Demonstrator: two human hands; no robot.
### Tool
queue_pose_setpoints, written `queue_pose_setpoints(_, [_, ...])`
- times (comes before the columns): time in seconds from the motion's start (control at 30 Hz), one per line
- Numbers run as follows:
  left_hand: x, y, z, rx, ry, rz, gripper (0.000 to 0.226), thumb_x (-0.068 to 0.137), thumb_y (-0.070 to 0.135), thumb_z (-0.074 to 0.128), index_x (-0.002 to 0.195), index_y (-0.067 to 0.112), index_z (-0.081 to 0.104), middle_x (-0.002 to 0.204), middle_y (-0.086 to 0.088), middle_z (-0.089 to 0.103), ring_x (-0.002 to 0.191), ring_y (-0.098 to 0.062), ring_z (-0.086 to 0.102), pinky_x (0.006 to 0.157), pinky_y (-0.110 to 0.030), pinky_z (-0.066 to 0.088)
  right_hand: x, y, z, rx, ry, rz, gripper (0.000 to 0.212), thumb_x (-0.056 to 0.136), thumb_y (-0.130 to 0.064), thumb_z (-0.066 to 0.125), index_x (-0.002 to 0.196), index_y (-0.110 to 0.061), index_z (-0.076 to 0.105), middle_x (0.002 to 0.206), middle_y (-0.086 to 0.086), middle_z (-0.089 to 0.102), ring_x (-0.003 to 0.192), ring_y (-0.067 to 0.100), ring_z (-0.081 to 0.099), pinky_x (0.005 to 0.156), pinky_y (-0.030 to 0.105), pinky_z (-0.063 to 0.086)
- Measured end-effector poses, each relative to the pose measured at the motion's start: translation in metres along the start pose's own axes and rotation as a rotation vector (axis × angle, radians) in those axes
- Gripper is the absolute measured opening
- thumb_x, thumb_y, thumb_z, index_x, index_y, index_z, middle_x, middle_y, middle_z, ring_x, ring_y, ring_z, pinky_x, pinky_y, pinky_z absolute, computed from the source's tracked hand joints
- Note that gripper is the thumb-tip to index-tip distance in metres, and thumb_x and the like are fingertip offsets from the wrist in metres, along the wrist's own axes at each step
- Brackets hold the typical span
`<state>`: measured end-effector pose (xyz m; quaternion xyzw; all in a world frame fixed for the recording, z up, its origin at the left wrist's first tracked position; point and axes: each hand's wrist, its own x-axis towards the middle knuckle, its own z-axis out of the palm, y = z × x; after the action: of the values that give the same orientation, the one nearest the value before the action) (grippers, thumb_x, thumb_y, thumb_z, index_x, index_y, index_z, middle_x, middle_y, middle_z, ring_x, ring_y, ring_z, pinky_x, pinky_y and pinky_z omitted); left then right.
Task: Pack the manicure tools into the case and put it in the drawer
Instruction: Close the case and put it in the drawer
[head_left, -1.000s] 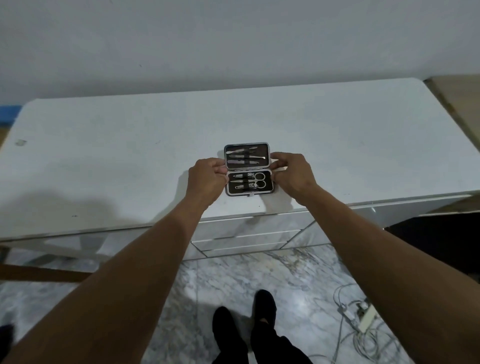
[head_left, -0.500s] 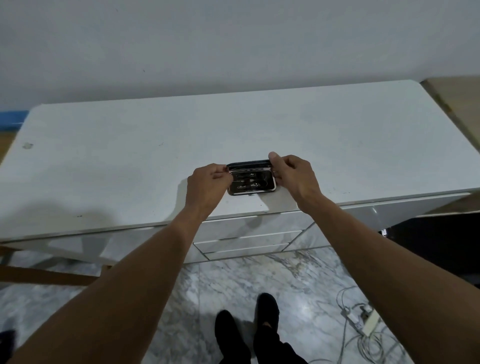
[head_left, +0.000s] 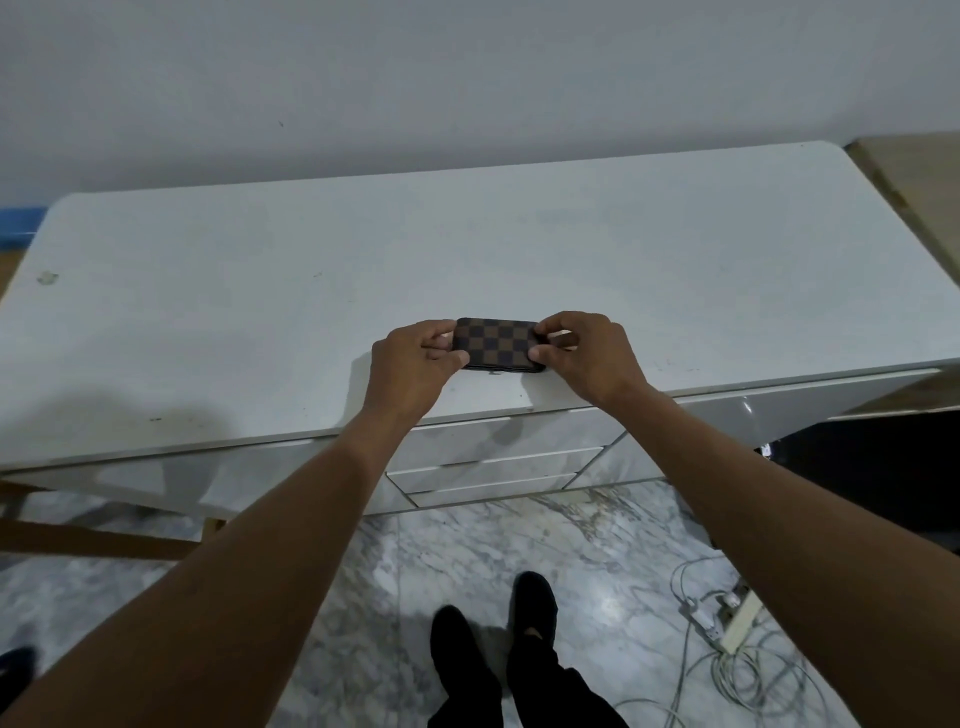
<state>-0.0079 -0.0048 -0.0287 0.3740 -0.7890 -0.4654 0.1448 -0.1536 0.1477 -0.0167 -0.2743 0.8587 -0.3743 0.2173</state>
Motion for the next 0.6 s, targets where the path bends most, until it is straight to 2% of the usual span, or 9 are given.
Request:
queue_pose_setpoints(0.1, [-0.001,-0.003,0.002,-0.009,-0.022,0.017,0.037,0.080,0.013,0.078,0.116,0.011,0.071,0.088,0.011,0.068,0.069,0.020,0.059,0.070,0.005,0.039,0.005,-0.004,0.003,-0.066,0.011,-0.007,0.027,0.083,-0.015,0.071,0.110,-0.013,0.071,0.109,0.007,0.072,0.096,0.016,0.066,0.078,0.017,0.043])
queue_pose_setpoints(0.2, [-0.005,-0.004,0.005,0.009,-0.003,0.021,0.038,0.080,0.014,0.079,0.116,0.006,0.070,0.100,-0.002,0.073,0.071,0.012,0.059,0.071,0.005,0.039,0.011,-0.008,0.008,-0.061,0.021,0.019,0.028,0.084,-0.008,0.068,0.112,-0.011,0.071,0.110,0.012,0.071,0.098,0.021,0.067,0.079,0.018,0.043])
queue_pose_setpoints(0.33, [-0.004,-0.005,0.007,0.076,-0.004,0.039,0.041,0.082,0.018,0.077,0.119,0.005,0.068,0.111,-0.006,0.072,0.078,0.002,0.061,0.072,0.006,0.039,0.012,-0.006,0.013,-0.045,0.059,0.052,0.027,0.084,-0.005,0.068,0.110,-0.010,0.071,0.108,0.011,0.072,0.094,0.018,0.066,0.080,0.016,0.042])
queue_pose_setpoints(0.47, [-0.006,-0.003,0.009,0.129,-0.008,0.056,0.041,0.085,0.019,0.075,0.123,0.005,0.066,0.116,-0.008,0.070,0.088,-0.006,0.062,0.082,-0.007,0.042,0.011,-0.007,0.017,-0.055,0.071,0.070,0.025,0.085,-0.003,0.064,0.109,-0.008,0.071,0.103,0.013,0.071,0.093,0.024,0.067,0.076,0.020,0.043])
queue_pose_setpoints(0.6, [-0.008,-0.001,0.009,0.151,-0.006,0.071,0.040,0.087,0.018,0.073,0.123,0.005,0.065,0.117,-0.009,0.070,0.096,-0.014,0.066,0.089,-0.015,0.043,0.005,-0.009,0.017,-0.071,0.074,0.060,0.028,0.088,-0.005,0.061,0.115,-0.010,0.068,0.113,0.011,0.069,0.102,0.024,0.065,0.081,0.019,0.042])
